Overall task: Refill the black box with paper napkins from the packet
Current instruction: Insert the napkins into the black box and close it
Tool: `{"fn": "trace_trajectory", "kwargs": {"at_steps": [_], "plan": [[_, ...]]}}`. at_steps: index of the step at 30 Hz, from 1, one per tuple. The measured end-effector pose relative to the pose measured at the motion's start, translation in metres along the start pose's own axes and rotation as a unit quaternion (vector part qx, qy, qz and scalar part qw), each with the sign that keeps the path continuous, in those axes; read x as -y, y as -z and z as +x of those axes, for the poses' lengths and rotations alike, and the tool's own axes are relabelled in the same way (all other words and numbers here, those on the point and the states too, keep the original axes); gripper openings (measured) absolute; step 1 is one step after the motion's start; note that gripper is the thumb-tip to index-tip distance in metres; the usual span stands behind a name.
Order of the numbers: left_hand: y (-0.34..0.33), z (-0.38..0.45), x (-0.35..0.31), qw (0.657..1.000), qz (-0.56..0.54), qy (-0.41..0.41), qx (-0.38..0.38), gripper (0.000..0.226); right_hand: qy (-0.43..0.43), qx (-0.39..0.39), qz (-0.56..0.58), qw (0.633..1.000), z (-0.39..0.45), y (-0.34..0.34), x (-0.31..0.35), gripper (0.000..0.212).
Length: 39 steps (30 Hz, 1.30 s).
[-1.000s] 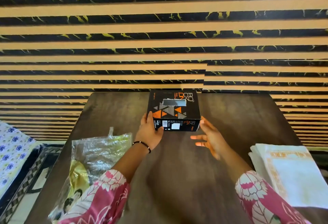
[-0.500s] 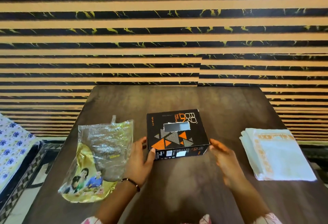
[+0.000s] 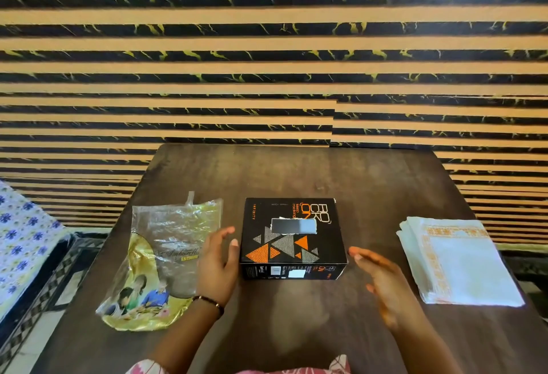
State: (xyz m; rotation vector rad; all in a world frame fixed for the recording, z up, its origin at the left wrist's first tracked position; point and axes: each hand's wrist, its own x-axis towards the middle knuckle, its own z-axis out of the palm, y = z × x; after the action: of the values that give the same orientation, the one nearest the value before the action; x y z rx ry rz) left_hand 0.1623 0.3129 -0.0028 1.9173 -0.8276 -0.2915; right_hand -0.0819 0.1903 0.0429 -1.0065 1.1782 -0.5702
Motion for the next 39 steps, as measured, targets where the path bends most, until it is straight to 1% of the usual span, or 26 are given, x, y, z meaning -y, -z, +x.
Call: {"fn": "trace_trajectory", "kwargs": {"at_steps": [1, 2, 5, 6, 7, 9, 10, 12, 14, 17, 21, 22, 24, 26, 27, 30, 32, 35, 37, 39], "plan": [[-0.003, 0.004, -0.006, 0.999, 0.027, -0.026, -0.011, 0.033, -0.001, -0.003, -0.009, 1.000, 0.003, 0.000, 0.000, 0.022], [-0.009, 0.009, -0.015, 0.998, 0.046, -0.048, -0.006, 0.034, 0.003, -0.005, -0.023, 1.000, 0.008, -0.002, -0.001, 0.024], [-0.033, 0.024, -0.052, 0.984, 0.134, -0.091, 0.075, 0.043, 0.021, 0.004, -0.068, 0.997, 0.014, -0.005, -0.002, 0.024], [-0.042, 0.028, -0.062, 0.969, 0.188, -0.117, 0.108, 0.047, 0.028, 0.007, -0.081, 0.996, 0.014, -0.007, -0.002, 0.022], [-0.052, 0.031, -0.068, 0.946, 0.251, -0.152, 0.139, 0.051, 0.035, 0.008, -0.094, 0.995, 0.012, -0.008, -0.002, 0.021], [-0.070, 0.034, -0.073, 0.891, 0.351, -0.214, 0.193, 0.062, 0.047, 0.003, -0.109, 0.993, 0.010, -0.008, -0.005, 0.022], [-0.078, 0.032, -0.073, 0.873, 0.377, -0.222, 0.217, 0.066, 0.052, 0.001, -0.117, 0.992, 0.008, -0.006, -0.008, 0.023], [-0.088, 0.030, -0.066, 0.857, 0.401, -0.204, 0.251, 0.070, 0.055, 0.004, -0.129, 0.990, 0.009, -0.003, -0.014, 0.017], [-0.092, 0.029, -0.062, 0.852, 0.408, -0.193, 0.266, 0.070, 0.049, 0.010, -0.128, 0.991, 0.012, 0.002, -0.015, 0.016], [-0.087, 0.026, -0.060, 0.844, 0.405, -0.209, 0.284, 0.073, 0.041, 0.026, -0.115, 0.992, 0.021, 0.007, -0.006, 0.024], [-0.084, 0.011, -0.061, 0.848, 0.390, -0.221, 0.283, 0.078, 0.066, 0.060, -0.119, 0.989, 0.042, 0.006, 0.011, 0.022], [-0.083, 0.007, -0.061, 0.852, 0.385, -0.221, 0.276, 0.078, 0.074, 0.067, -0.134, 0.986, 0.049, 0.005, 0.014, 0.024], [-0.082, 0.000, -0.060, 0.859, 0.383, -0.214, 0.265, 0.077, 0.084, 0.089, -0.180, 0.976, 0.063, 0.005, 0.019, 0.035], [-0.083, -0.006, -0.060, 0.863, 0.385, -0.205, 0.256, 0.077, 0.098, 0.118, -0.245, 0.957, 0.072, 0.008, 0.021, 0.045], [-0.083, -0.007, -0.060, 0.866, 0.382, -0.201, 0.251, 0.077, 0.109, 0.130, -0.275, 0.946, 0.074, 0.010, 0.022, 0.046], [-0.086, -0.008, -0.063, 0.876, 0.376, -0.185, 0.238, 0.077, 0.144, 0.148, -0.350, 0.914, 0.078, 0.017, 0.026, 0.045], [-0.087, -0.008, -0.064, 0.875, 0.383, -0.179, 0.237, 0.077, 0.152, 0.158, -0.345, 0.913, 0.080, 0.021, 0.030, 0.045], [-0.088, -0.008, -0.066, 0.878, 0.379, -0.178, 0.233, 0.076, 0.139, 0.178, -0.327, 0.918, 0.083, 0.024, 0.032, 0.048], [-0.087, -0.008, -0.066, 0.878, 0.380, -0.176, 0.233, 0.076, 0.147, 0.171, -0.351, 0.909, 0.088, 0.021, 0.031, 0.042], [-0.087, -0.008, -0.067, 0.880, 0.379, -0.174, 0.229, 0.075, 0.159, 0.155, -0.359, 0.907, 0.093, 0.019, 0.029, 0.031]]}}
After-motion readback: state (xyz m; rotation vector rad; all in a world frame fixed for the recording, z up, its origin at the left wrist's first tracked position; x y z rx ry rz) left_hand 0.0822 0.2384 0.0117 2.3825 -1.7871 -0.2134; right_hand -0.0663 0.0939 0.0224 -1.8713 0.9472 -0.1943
